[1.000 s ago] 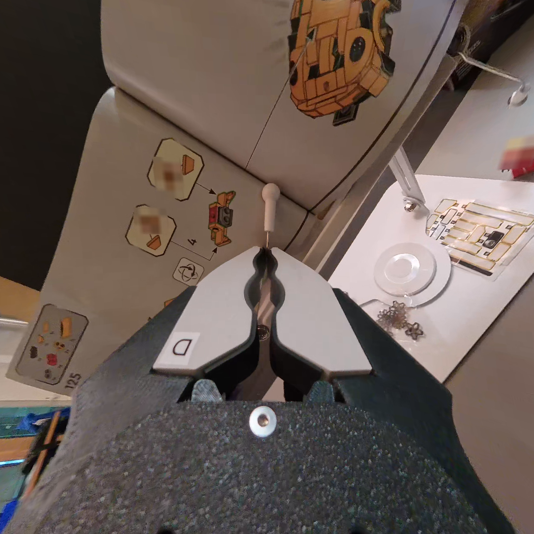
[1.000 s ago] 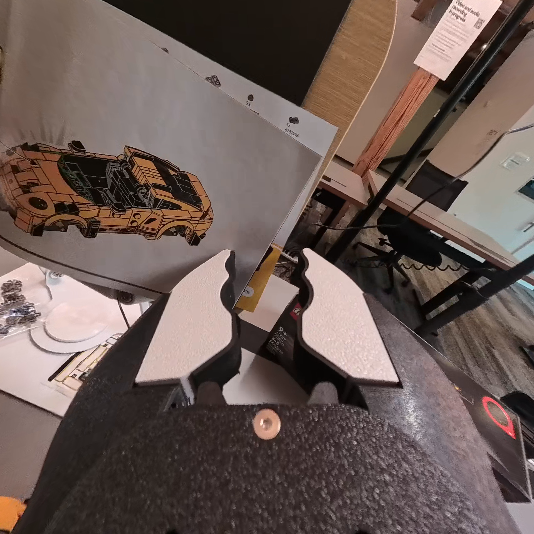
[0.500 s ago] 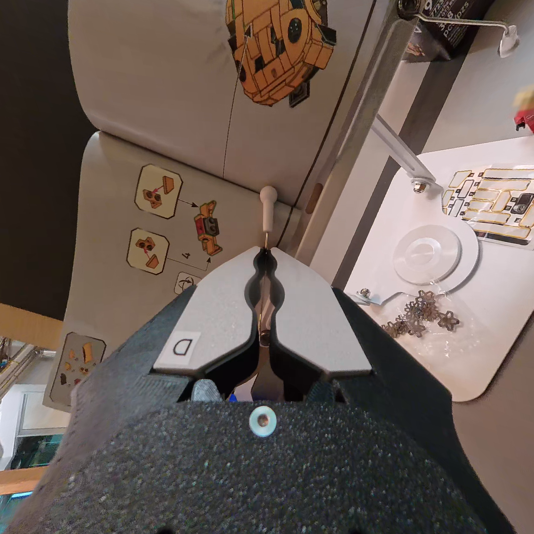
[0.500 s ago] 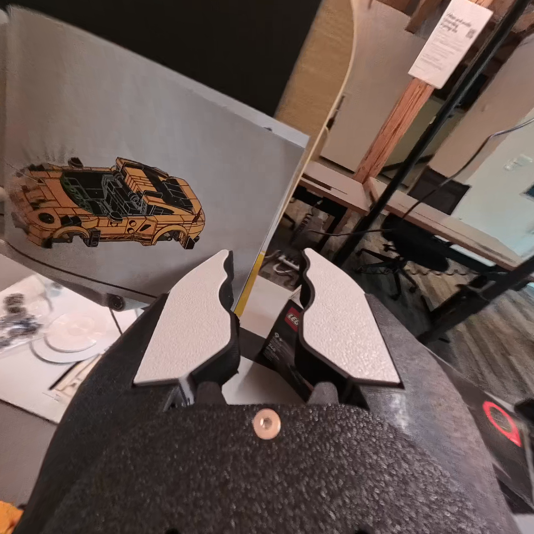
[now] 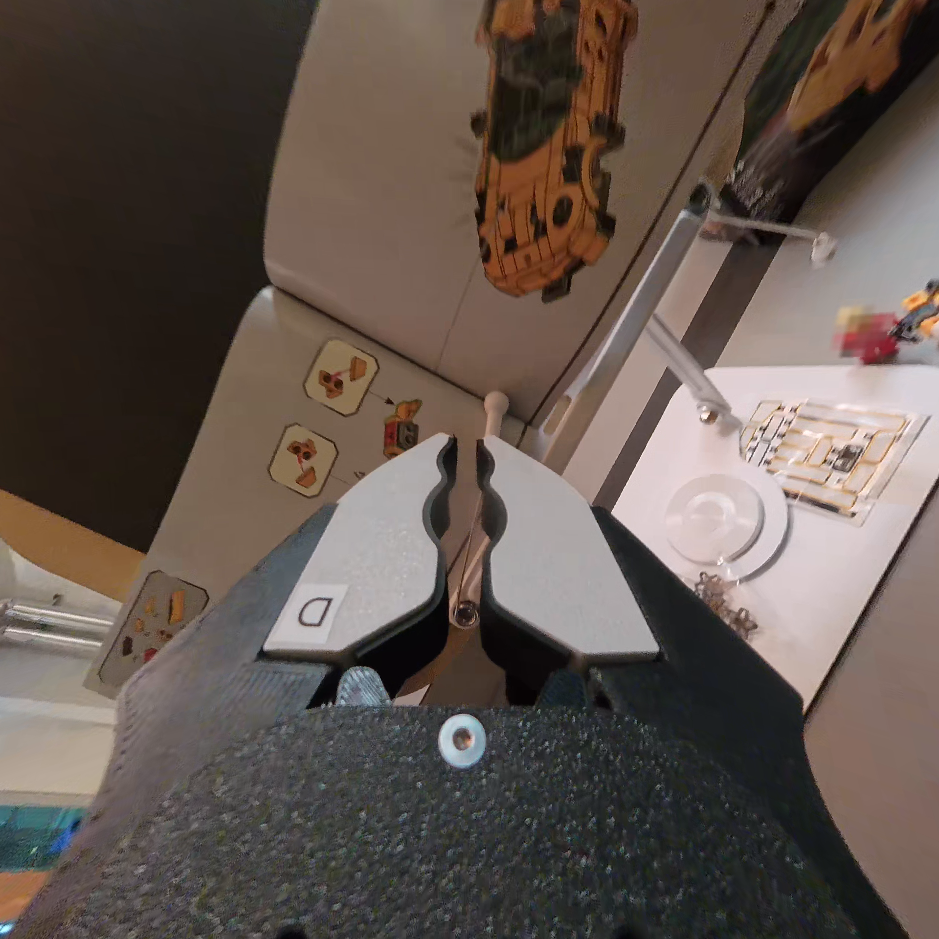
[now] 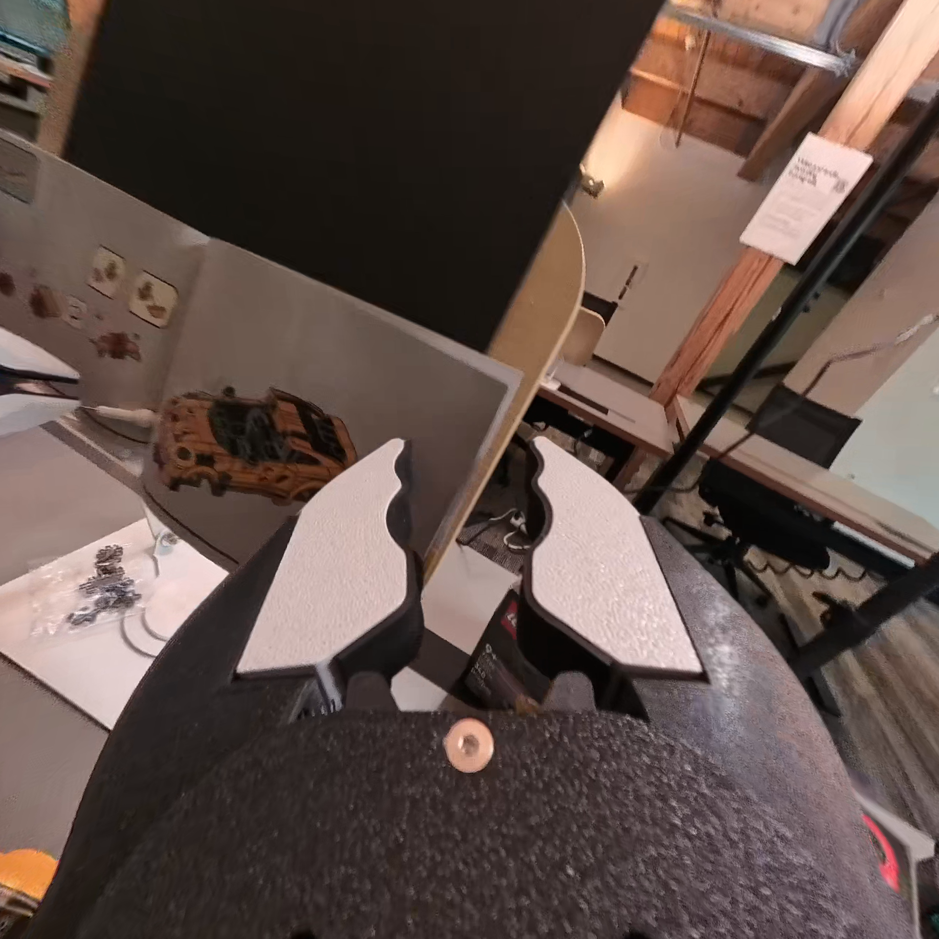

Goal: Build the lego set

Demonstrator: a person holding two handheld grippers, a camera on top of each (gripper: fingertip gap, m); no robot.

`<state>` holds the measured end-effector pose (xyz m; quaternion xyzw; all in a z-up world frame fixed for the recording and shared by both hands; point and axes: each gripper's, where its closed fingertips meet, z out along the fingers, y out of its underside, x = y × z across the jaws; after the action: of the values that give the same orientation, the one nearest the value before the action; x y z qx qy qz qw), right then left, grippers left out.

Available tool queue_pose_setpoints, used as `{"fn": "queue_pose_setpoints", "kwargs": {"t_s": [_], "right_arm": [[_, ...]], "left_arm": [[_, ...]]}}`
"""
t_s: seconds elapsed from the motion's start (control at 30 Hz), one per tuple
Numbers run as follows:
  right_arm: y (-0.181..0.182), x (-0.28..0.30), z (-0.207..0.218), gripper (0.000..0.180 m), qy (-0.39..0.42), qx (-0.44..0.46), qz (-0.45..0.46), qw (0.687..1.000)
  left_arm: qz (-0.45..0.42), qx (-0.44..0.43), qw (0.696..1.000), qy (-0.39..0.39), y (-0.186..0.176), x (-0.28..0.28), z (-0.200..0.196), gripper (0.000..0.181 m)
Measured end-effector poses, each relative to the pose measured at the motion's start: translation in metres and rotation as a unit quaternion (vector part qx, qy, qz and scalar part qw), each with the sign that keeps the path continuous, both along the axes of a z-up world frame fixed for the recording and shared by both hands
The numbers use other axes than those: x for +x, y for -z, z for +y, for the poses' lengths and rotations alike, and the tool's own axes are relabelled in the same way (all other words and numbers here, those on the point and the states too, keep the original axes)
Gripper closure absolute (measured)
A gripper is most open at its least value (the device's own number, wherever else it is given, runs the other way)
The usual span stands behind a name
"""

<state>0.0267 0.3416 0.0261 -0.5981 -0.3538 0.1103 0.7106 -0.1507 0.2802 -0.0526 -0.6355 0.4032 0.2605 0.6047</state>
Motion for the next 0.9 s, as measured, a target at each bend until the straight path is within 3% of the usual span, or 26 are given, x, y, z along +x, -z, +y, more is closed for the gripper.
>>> {"fn": "queue_pose_setpoints", "kwargs": {"t_s": [0.17, 0.4, 0.53, 0.63, 0.77, 0.9], "right_arm": [[-0.015, -0.013, -0.015, 0.137, 0.015, 0.062, -0.040, 0.997], [-0.023, 0.002, -0.011, 0.138, 0.118, 0.148, -0.072, 0.979], [-0.020, -0.014, -0.033, 0.138, 0.063, 0.165, -0.082, 0.981], [-0.001, -0.024, -0.019, 0.131, 0.051, 0.125, -0.133, 0.982], [0.026, -0.036, 0.019, 0.107, 0.015, 0.029, -0.153, 0.988], [0.029, -0.041, 0.037, 0.110, 0.011, 0.033, -0.163, 0.986]], "left_arm": [[-0.089, -0.011, 0.995, 0.044, -0.013, 0.022, -0.009, 0.173], [-0.204, -0.048, 0.975, 0.077, -0.023, 0.049, -0.004, 0.171], [-0.205, -0.070, 0.974, 0.058, -0.014, 0.056, 0.014, 0.170], [-0.212, -0.078, 0.973, 0.051, -0.012, 0.060, 0.021, 0.170], [-0.217, -0.087, 0.972, 0.035, -0.010, 0.060, 0.026, 0.171], [-0.214, -0.086, 0.973, 0.030, -0.013, 0.056, 0.023, 0.170]]}}
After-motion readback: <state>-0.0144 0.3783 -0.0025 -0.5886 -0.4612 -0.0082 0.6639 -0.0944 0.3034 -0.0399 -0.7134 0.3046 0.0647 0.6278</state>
